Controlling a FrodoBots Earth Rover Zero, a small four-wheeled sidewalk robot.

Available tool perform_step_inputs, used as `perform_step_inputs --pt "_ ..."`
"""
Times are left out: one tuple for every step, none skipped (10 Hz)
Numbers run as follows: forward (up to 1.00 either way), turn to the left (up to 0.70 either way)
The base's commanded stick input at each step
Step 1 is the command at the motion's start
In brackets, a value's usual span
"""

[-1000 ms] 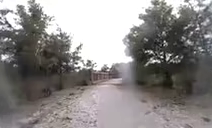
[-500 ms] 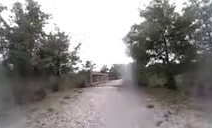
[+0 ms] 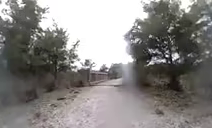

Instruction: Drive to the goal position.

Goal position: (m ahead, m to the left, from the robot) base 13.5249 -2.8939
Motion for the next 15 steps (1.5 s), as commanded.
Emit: perform_step_inputs --pt "0.6 0.0" --pt "0.6 0.0" --pt "0.6 0.0" --pt "0.6 0.0" --pt "0.6 0.0" --pt "0.6 0.0" --pt "0.6 0.0" --pt "0.6 0.0" --pt "0.6 0.0" --pt "0.6 0.0" --pt "0.6 0.0" --pt "0.6 0.0" --pt "0.6 0.0" --pt "0.6 0.0" --pt "0.6 0.0"
